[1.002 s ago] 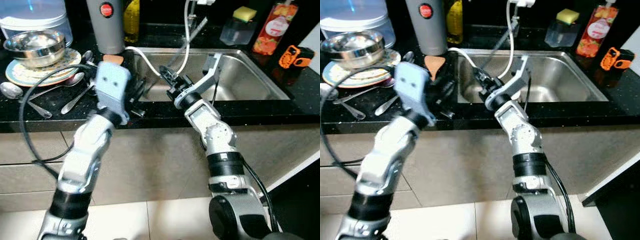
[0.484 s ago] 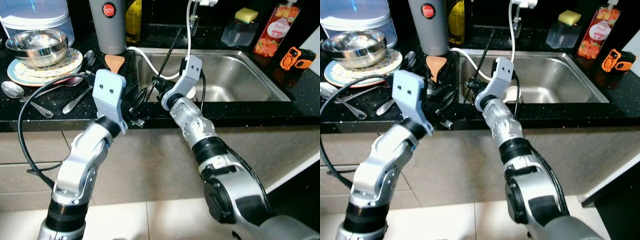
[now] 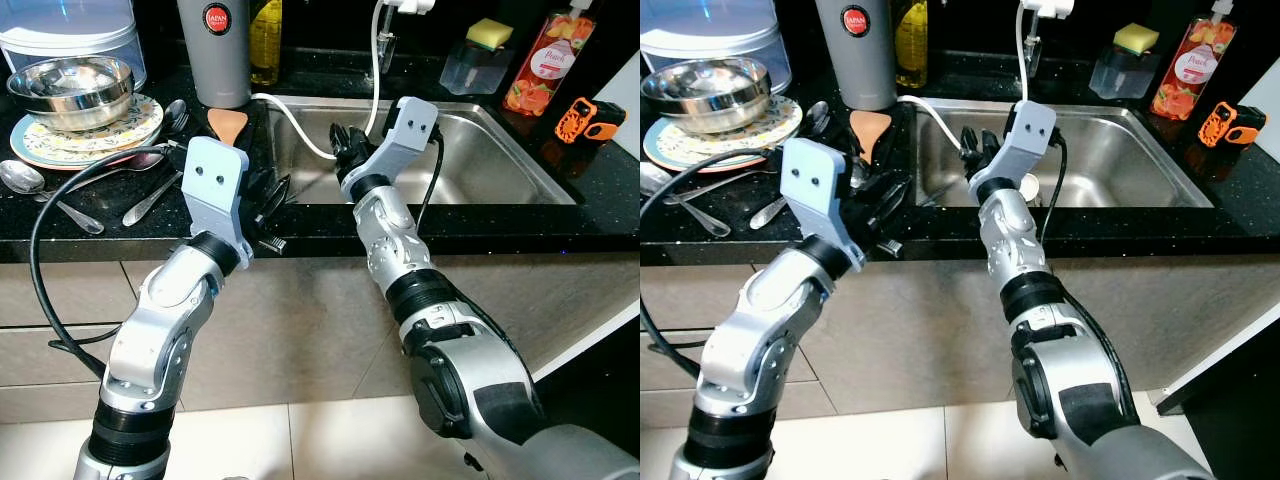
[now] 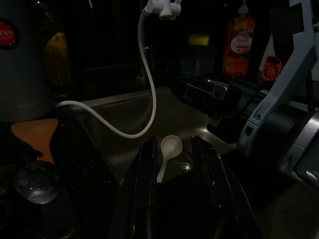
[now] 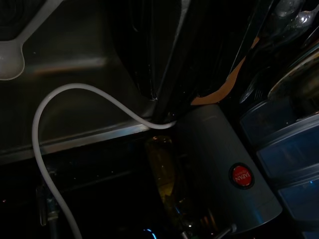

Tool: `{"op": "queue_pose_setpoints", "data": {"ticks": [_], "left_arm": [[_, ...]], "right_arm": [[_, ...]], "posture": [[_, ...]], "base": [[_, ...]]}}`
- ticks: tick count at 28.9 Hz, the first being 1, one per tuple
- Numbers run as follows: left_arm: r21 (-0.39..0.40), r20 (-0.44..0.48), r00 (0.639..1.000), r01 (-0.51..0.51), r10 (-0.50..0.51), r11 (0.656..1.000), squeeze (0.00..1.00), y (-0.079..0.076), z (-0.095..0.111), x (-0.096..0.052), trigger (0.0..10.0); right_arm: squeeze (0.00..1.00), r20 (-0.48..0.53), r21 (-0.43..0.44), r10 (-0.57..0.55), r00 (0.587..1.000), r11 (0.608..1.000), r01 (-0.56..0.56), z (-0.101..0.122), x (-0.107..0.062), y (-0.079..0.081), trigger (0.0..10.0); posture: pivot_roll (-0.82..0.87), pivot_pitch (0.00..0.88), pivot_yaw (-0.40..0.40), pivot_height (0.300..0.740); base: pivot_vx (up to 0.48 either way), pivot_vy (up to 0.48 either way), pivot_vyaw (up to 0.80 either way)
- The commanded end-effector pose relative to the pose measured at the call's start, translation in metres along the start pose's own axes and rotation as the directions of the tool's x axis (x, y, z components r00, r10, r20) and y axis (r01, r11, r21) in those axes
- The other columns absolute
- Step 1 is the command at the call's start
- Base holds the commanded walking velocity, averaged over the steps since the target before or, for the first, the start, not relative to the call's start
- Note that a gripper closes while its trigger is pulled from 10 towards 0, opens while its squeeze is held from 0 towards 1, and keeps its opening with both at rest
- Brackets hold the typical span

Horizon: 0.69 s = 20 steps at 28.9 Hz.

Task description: Kitchen organization

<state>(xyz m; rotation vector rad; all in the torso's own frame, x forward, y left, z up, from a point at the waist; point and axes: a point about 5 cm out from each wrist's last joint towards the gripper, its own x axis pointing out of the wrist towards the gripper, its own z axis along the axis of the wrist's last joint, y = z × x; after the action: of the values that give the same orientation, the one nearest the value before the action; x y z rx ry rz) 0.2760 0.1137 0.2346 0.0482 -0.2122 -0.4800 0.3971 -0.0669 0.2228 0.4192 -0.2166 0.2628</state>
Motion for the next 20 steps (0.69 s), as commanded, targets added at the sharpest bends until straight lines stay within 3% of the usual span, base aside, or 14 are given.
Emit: {"op": "queue_pose_setpoints", "data": {"ticks": [1, 6, 9, 10, 12, 13, 15, 16, 18, 20], "left_arm": [[0.002, -0.018, 1.0, 0.002, -0.002, 1.0, 0.0, -0.002, -0.002, 0.0, 10.0], [0.033, -0.05, 0.991, -0.125, 0.126, 0.992, 0.0, 0.017, -0.005, 0.002, 10.0], [0.095, -0.067, 0.961, -0.263, 0.27, 0.96, 0.0, 0.039, -0.006, 0.002, 10.0], [0.095, -0.067, 0.961, -0.263, 0.27, 0.96, 0.0, 0.039, -0.006, 0.002, 10.0], [0.142, -0.093, 0.918, -0.372, 0.386, 0.917, 0.0, 0.059, -0.007, -0.002, 10.0], [0.142, -0.093, 0.918, -0.372, 0.386, 0.917, 0.0, 0.059, -0.007, -0.002, 10.0], [0.138, -0.155, 0.846, -0.493, 0.51, 0.859, 0.0, 0.086, -0.012, -0.01, 10.0], [0.138, -0.155, 0.846, -0.493, 0.51, 0.859, 0.0, 0.086, -0.012, -0.01, 10.0], [0.075, -0.25, 0.794, -0.555, 0.554, 0.828, 0.0, 0.096, -0.022, -0.017, 10.0], [0.068, -0.284, 0.783, -0.56, 0.554, 0.826, 0.0, 0.093, -0.026, -0.016, 10.0]], "right_arm": [[0.0, 0.022, -0.018, -0.02, 1.0, 1.0, 0.021, 0.003, -0.003, -0.011, 10.0], [0.0, 0.1, -0.042, -0.071, 0.992, 0.996, 0.076, 0.015, -0.008, -0.028, 10.0], [0.0, 0.123, -0.031, -0.096, 0.988, 0.994, 0.101, 0.021, -0.016, -0.041, 10.0], [0.0, 0.123, -0.031, -0.096, 0.988, 0.994, 0.101, 0.021, -0.016, -0.041, 10.0], [0.0, 0.117, -0.042, -0.083, 0.99, 0.995, 0.089, 0.019, -0.022, -0.045, 10.0], [0.0, 0.117, -0.042, -0.083, 0.99, 0.995, 0.089, 0.019, -0.022, -0.045, 10.0], [0.0, 0.094, -0.065, -0.06, 0.994, 0.996, 0.066, 0.013, -0.03, -0.047, 10.0], [0.0, 0.094, -0.065, -0.06, 0.994, 0.996, 0.066, 0.013, -0.03, -0.047, 10.0], [0.0, 0.075, -0.072, -0.058, 0.995, 0.995, 0.064, 0.007, -0.036, -0.048, 10.0], [0.0, 0.077, -0.071, -0.059, 0.995, 0.995, 0.064, 0.008, -0.036, -0.047, 10.0]], "posture": [[0.24, 0.003, -0.1, 0.74], [0.23, 0.002, -0.093, 0.74], [0.23, 0.003, -0.092, 0.74], [0.23, 0.003, -0.092, 0.74], [0.23, 0.003, -0.091, 0.74], [0.23, 0.003, -0.091, 0.74], [0.23, 0.002, -0.09, 0.74], [0.23, 0.002, -0.09, 0.74], [0.22, 0.002, -0.088, 0.74], [0.22, 0.002, -0.088, 0.74]], "base": [[0.0, 0.0, 0.0], [0.0, 0.0, 0.0], [0.0, 0.0, 0.0], [0.0, 0.0, 0.0], [0.0, 0.0, 0.0], [0.0, 0.0, 0.0], [0.0, 0.0, 0.0], [0.0, 0.0, 0.0], [0.0, 0.0, 0.0], [0.0, 0.0, 0.0]]}}
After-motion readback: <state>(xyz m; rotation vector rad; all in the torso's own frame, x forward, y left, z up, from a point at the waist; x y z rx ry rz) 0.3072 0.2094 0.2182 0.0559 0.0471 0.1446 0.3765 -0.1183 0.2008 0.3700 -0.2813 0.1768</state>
